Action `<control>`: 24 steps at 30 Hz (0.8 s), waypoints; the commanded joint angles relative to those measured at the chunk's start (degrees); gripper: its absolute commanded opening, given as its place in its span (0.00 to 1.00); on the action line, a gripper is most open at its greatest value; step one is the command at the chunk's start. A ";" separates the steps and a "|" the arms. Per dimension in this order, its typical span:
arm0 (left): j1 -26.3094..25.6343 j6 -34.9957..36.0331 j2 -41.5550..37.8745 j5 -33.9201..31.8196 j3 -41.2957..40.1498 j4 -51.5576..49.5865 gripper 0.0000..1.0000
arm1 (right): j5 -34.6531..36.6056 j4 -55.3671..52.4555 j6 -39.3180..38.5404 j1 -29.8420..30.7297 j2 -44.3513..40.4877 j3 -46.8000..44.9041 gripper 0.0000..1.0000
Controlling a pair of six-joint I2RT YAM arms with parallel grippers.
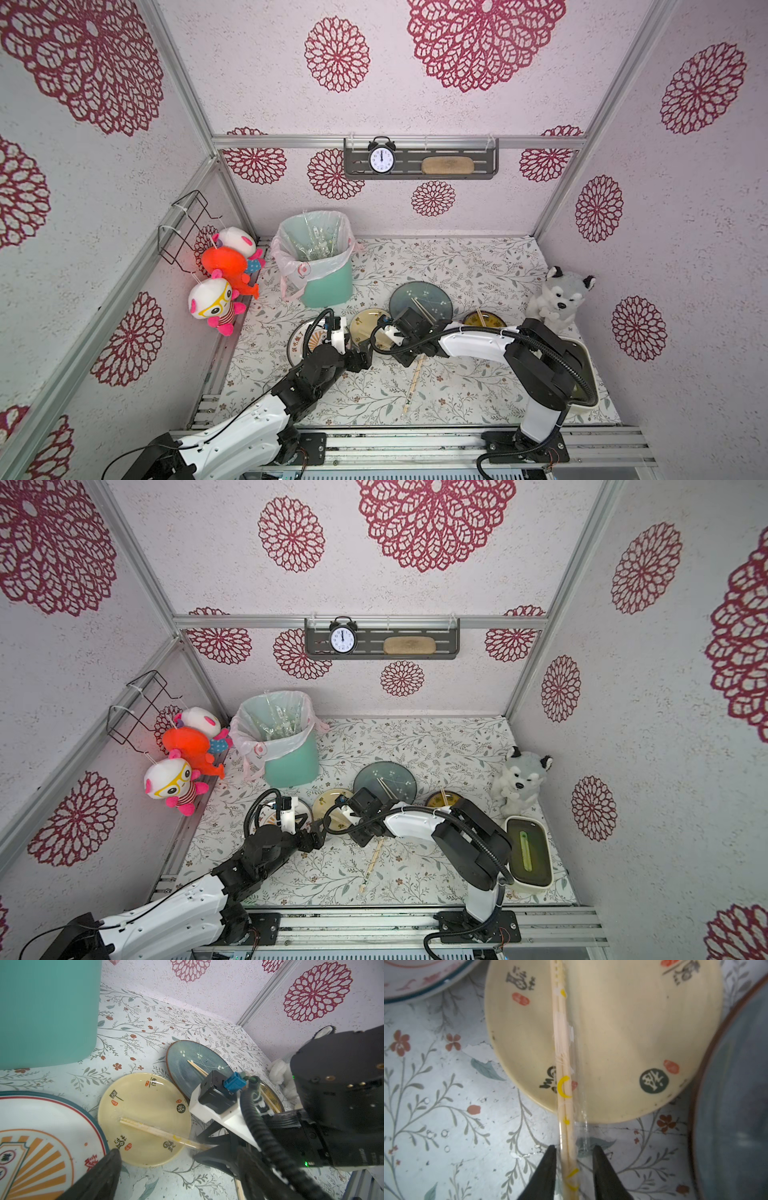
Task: Remove the packaging of disposable chopsticks
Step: Pick up the disposable chopsticks from the center of the board.
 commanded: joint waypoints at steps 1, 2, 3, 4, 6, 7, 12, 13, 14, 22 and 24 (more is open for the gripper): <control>0.34 -0.23 -0.43 0.14 -0.25 0.32 0.90 | 0.48 -0.53 -0.37 0.32 -0.39 0.90 0.20; 0.35 -0.23 -0.56 -0.03 -0.25 0.17 0.91 | 0.13 -0.40 -0.26 0.35 -0.98 0.50 0.18; 0.35 -0.09 -0.74 -0.21 -0.25 0.04 0.91 | -0.12 -0.04 -0.26 0.36 -1.83 0.01 0.15; 0.35 -0.03 -0.86 -0.44 -0.18 -0.05 0.91 | -0.43 0.45 -0.25 0.32 -2.66 -0.50 0.13; 0.36 0.07 -1.05 -0.66 -0.11 -0.02 0.91 | -0.77 1.32 -0.33 0.36 -4.11 -1.40 0.09; 0.35 0.21 -1.05 -0.67 0.09 -0.09 0.91 | -1.12 1.72 -0.43 0.35 -4.69 -1.67 0.08; 0.35 1.04 -2.19 -1.08 0.63 0.03 0.91 | -2.34 4.65 -0.08 0.31 -9.27 -4.36 0.00; 0.39 1.24 -2.92 -1.22 0.56 -0.06 0.91 | -2.48 5.36 0.09 0.31 -10.47 -5.18 0.00; 0.59 1.46 -4.04 -0.79 0.32 0.08 0.91 | -2.30 6.63 0.48 0.38 -12.19 -6.45 0.00; 6.62 1.48 -16.11 12.03 1.74 -1.13 0.92 | -6.06 20.58 3.69 0.31 -32.32 -21.03 0.00; 7.54 1.98 -16.38 15.28 3.00 0.28 0.96 | -11.27 25.20 4.07 0.02 -36.79 -24.57 0.00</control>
